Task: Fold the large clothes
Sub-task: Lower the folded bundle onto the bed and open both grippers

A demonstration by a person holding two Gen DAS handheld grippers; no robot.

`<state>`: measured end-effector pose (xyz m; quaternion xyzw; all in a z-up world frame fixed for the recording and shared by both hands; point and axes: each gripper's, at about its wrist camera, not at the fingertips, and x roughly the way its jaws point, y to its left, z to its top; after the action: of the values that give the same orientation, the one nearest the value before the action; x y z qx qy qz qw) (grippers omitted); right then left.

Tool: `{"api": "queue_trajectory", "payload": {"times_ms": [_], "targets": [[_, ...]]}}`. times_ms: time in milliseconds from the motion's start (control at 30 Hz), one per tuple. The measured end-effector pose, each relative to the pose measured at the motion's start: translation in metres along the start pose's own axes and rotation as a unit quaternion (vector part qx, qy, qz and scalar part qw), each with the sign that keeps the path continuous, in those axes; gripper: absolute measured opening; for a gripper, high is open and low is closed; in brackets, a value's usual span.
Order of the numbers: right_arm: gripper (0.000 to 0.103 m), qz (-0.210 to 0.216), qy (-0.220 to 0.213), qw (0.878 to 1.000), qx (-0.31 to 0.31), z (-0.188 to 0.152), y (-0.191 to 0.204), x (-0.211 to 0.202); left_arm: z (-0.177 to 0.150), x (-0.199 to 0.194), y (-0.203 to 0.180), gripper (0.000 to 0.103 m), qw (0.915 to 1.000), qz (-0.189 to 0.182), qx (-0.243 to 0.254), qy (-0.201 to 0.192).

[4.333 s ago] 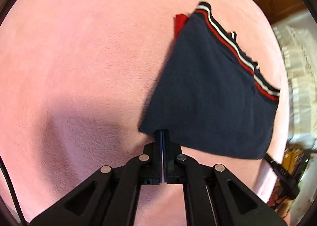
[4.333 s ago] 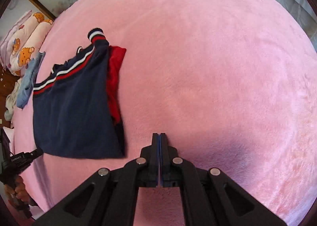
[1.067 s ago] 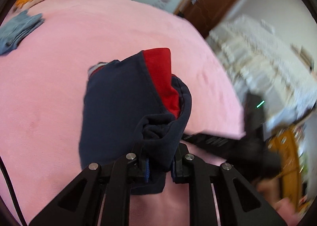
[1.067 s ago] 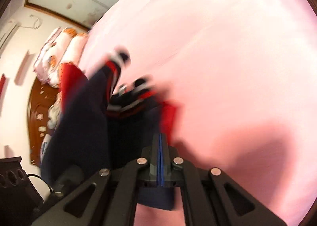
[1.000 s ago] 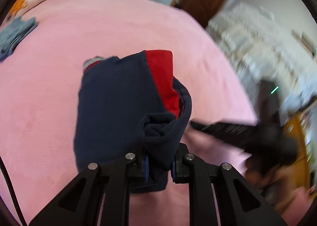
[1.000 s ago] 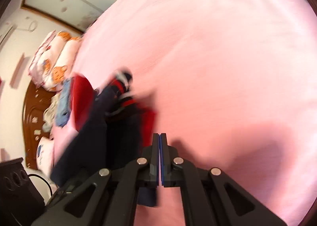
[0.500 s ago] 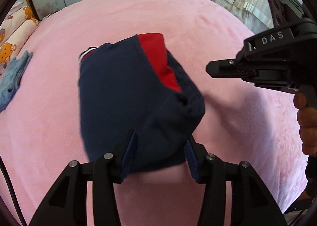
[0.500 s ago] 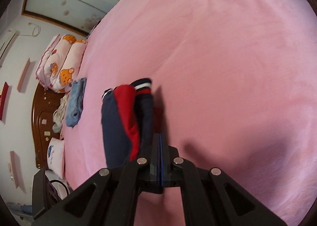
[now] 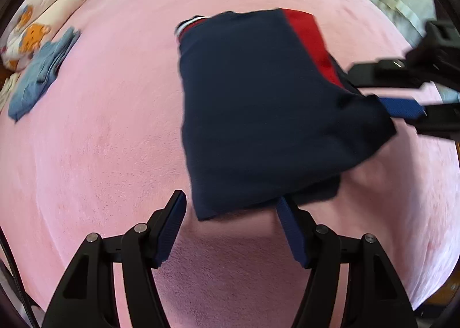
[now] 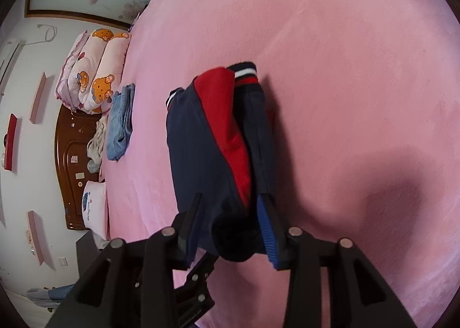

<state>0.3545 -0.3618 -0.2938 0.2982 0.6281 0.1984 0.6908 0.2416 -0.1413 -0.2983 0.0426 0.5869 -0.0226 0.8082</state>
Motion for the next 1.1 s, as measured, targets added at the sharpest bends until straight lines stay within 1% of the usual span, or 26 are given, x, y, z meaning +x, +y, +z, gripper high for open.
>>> {"api": "queue_trajectory", "payload": {"times_ms": [67,100,167,200,233,267,300,333,367,400,467,533,567,600,667,733,833,933,1100], "targets": [[0.039,0.012,0.014,1.000,0.013,-0.003,0.001,0.005,0.001,0.000,0.003,0.063,0.9999,0.006,-0.007,-0.009],[0.039,0.011,0.023,1.000,0.014,-0.004,0.002,0.007,0.004,0.000,0.002,0.061,0.9998,0.005,-0.008,-0.014],[0.039,-0.011,0.031,0.999,0.003,-0.006,0.004,0.011,0.005,-0.004,0.003,0.056,0.9996,-0.006,-0.009,-0.025],[0.039,-0.024,0.035,0.999,-0.003,-0.007,0.005,0.013,0.004,-0.006,0.003,0.049,0.9994,-0.013,-0.009,-0.029],[0.039,-0.027,0.037,0.999,-0.003,-0.008,0.004,0.014,0.004,-0.007,0.003,0.039,0.9992,-0.025,-0.008,-0.031],[0.039,-0.026,0.037,0.999,-0.001,-0.009,0.003,0.015,0.004,-0.007,0.004,0.037,0.9989,-0.035,-0.011,-0.029],[0.038,-0.026,0.037,0.999,0.002,-0.010,0.003,0.016,0.007,-0.007,0.005,0.030,0.9987,-0.036,-0.017,-0.031],[0.031,-0.029,0.033,0.999,0.005,-0.011,0.002,0.016,0.006,-0.010,0.009,0.025,0.9983,-0.039,-0.027,-0.035],[0.024,-0.028,0.032,0.999,0.004,-0.012,0.002,0.016,0.005,-0.011,0.015,0.024,0.9973,-0.047,-0.044,-0.037],[0.015,-0.023,0.032,0.999,0.003,-0.014,0.004,0.018,0.007,-0.010,0.022,0.022,0.9961,-0.056,-0.060,-0.035],[0.015,-0.006,0.039,0.999,0.007,-0.016,0.006,0.023,0.004,-0.008,0.041,0.020,0.9907,-0.077,-0.109,-0.028],[0.014,0.007,0.049,0.999,0.006,-0.021,0.012,0.031,0.000,-0.005,0.055,0.019,0.9864,-0.085,-0.140,-0.018],[0.013,0.004,0.052,0.999,0.002,-0.024,0.016,0.036,-0.002,-0.002,0.061,0.019,0.9854,-0.084,-0.147,-0.014],[0.012,-0.001,0.054,0.999,0.000,-0.026,0.019,0.041,-0.004,0.001,0.066,0.019,0.9851,-0.082,-0.151,-0.010],[0.011,-0.018,0.057,0.998,0.002,-0.031,0.018,0.051,-0.009,0.002,0.064,0.019,0.9854,-0.081,-0.150,0.002],[0.009,-0.044,0.046,0.998,0.015,-0.036,0.012,0.056,-0.011,0.006,0.063,0.019,0.9849,-0.092,-0.146,0.012],[0.009,-0.060,0.027,0.997,0.026,-0.038,0.007,0.053,-0.012,0.005,0.051,0.019,0.9889,-0.088,-0.119,0.014],[0.009,-0.087,0.018,0.996,0.010,-0.037,0.007,0.044,-0.010,0.007,0.041,0.019,0.9904,-0.089,-0.104,0.017],[0.008,-0.099,0.026,0.995,0.003,-0.032,-0.002,0.043,-0.013,0.016,0.035,0.019,0.9879,-0.098,-0.117,0.028]]}}
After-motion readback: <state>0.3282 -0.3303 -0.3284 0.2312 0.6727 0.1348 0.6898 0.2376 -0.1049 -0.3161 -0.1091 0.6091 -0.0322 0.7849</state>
